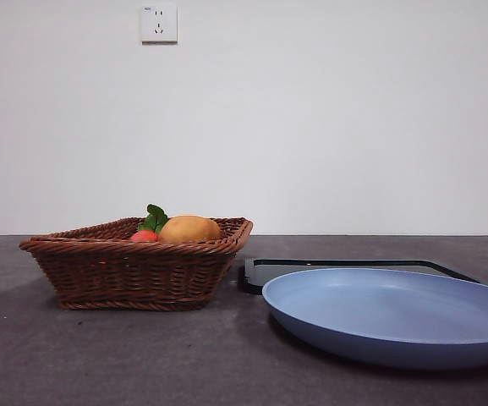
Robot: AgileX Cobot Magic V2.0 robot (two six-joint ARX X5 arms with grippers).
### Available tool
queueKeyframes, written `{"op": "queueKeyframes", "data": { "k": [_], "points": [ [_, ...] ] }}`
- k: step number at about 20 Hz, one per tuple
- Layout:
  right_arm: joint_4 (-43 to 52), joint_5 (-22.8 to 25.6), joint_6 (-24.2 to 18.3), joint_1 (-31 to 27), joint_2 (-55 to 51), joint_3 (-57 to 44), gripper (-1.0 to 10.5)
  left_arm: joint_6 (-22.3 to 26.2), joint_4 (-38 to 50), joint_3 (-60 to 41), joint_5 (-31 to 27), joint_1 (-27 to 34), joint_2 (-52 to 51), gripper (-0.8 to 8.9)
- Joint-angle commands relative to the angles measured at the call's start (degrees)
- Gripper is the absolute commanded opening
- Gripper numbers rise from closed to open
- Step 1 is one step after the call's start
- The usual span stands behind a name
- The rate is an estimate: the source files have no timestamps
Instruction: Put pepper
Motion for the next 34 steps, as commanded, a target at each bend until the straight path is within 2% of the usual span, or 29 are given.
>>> {"op": "queueKeyframes", "data": {
  "k": [1, 7, 10, 13, 21, 26, 31, 34],
  "points": [
    [1.05, -0.09, 4.02, 0.11, 0.37, 2.45, 0.1, -3.39, -0.68, 1.75, 1.46, 0.17, -0.11, 0.06],
    [0.11, -0.17, 3.78, 0.15, 5.22, 9.64, 0.1, -3.08, -5.70, 9.03, 4.92, 0.17, 2.91, 0.06],
    [-1.66, -2.82, 1.77, 0.20, 9.62, 14.71, 0.1, -2.38, -8.07, 13.66, 8.26, 0.17, 7.06, 0.06],
    [-5.77, -6.23, -1.95, 0.22, 14.71, 20.72, 0.1, 0.13, -9.99, 18.36, 13.22, 0.17, 12.22, 0.06],
    [-28.13, -13.49, -15.76, 1.25, 28.33, 38.21, 0.1, 13.05, -24.81, 32.65, 23.43, 0.11, 25.59, 0.06],
    [-43.87, -13.64, -25.05, 2.89, 35.15, 47.15, 0.1, 21.97, -37.18, 40.04, 27.12, 0.04, 31.19, 0.06],
    [-55.89, -13.62, -29.92, 4.04, 39.41, 52.57, 0.1, 28.35, -48.35, 45.03, 26.93, -1.01, 34.75, 0.06],
    [-59.71, -13.44, -30.77, 4.70, 40.37, 53.31, 0.1, 30.27, -51.58, 46.14, 26.77, -1.77, 35.76, 0.06]
  ]
}}
